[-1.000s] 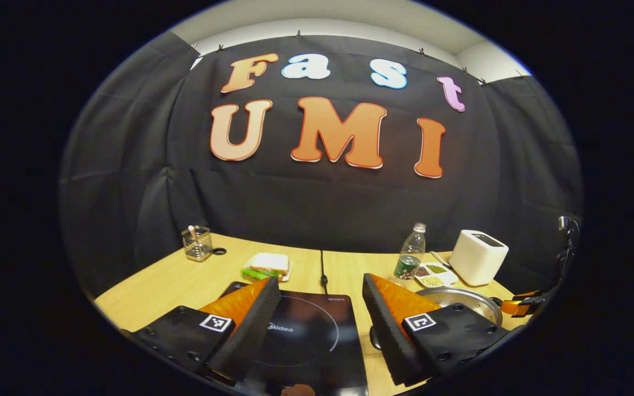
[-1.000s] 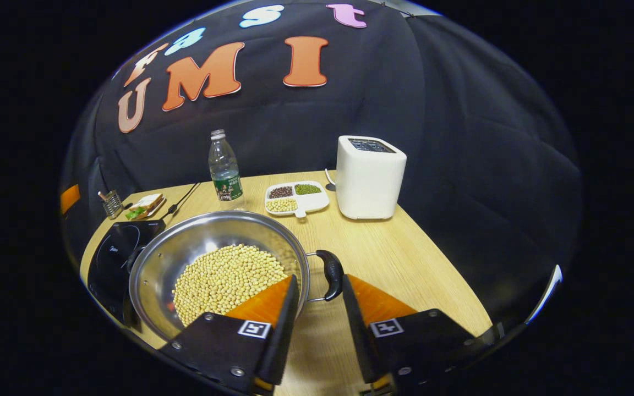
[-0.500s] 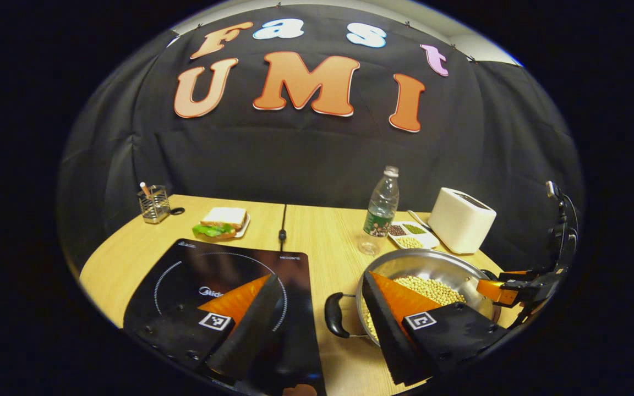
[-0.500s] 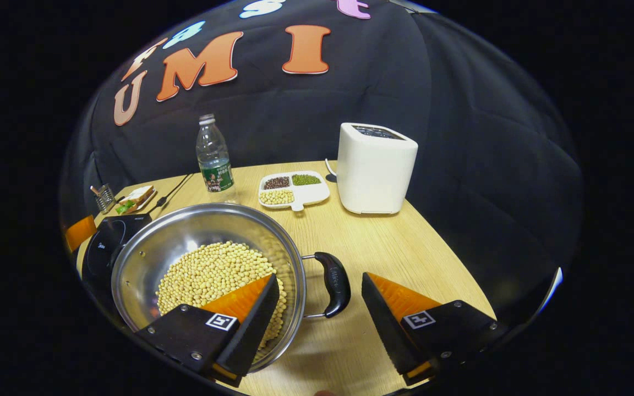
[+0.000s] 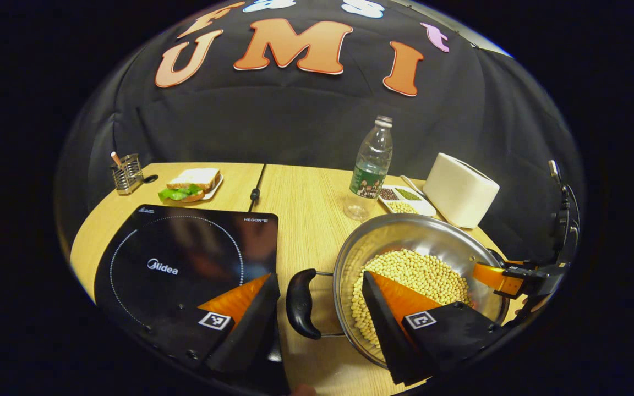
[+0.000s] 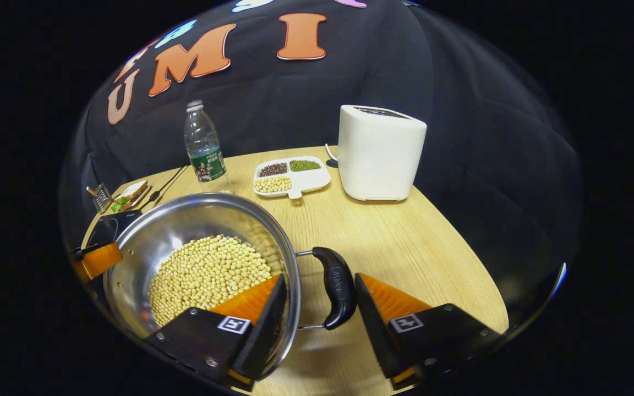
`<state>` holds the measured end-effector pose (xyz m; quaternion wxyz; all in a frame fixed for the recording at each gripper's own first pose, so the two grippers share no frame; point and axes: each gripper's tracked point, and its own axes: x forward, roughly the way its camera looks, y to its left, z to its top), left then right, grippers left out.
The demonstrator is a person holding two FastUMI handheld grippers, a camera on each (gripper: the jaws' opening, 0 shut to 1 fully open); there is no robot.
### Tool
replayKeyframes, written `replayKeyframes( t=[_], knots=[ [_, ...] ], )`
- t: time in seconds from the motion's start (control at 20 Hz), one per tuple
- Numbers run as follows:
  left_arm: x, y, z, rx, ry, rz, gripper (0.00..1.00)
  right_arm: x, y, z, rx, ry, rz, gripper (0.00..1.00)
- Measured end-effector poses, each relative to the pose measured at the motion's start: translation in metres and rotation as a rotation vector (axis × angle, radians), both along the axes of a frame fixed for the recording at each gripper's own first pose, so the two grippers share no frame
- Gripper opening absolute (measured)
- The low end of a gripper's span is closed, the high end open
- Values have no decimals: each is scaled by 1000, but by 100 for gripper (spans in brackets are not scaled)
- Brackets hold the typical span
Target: First push the handle of the pot to place it horizontally, then grasp the pot with both hands and set it on the induction cooktop.
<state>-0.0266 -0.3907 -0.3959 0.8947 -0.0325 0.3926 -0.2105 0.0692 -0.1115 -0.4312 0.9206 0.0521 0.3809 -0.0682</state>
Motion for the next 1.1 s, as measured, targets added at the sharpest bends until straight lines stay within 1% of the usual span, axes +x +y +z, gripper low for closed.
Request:
replayKeyframes(
  t=[0.05,0.15,0.25,0.3,0.5,0.65,0.75,0.8,0.9,0.95,1.05,1.1],
  knots=[
    [2,-1,-2,8,-10,-4,99,0,1,-1,20,7,-3,66],
    [4,-3,-4,28,-15,-7,99,-1,0,-2,43,13,-6,60],
    [1,-8,-8,23,9,-17,99,-2,-1,-1,37,14,-6,57],
    [0,-10,-8,23,13,-19,99,-3,-2,-1,36,13,-7,58],
    [3,-12,-18,63,29,-23,99,-3,-5,-1,38,12,-12,57],
    [2,-18,-28,67,50,-23,86,-6,-10,-1,39,12,-22,57],
    [-1,-26,-37,57,81,-45,77,-9,-17,-1,37,13,-39,57],
    [-4,-29,-45,68,98,-62,77,-9,-21,-2,35,12,-49,57],
    [-9,-36,-50,38,189,-29,72,-12,-23,0,52,7,-73,57],
    [-8,-34,-50,25,196,-15,70,-13,-23,1,49,2,-77,55],
    [-8,-33,-46,26,191,-19,67,-15,-23,1,52,6,-96,53],
    [-11,-31,-46,36,197,-23,63,-16,-21,2,65,13,-104,52]
  ],
)
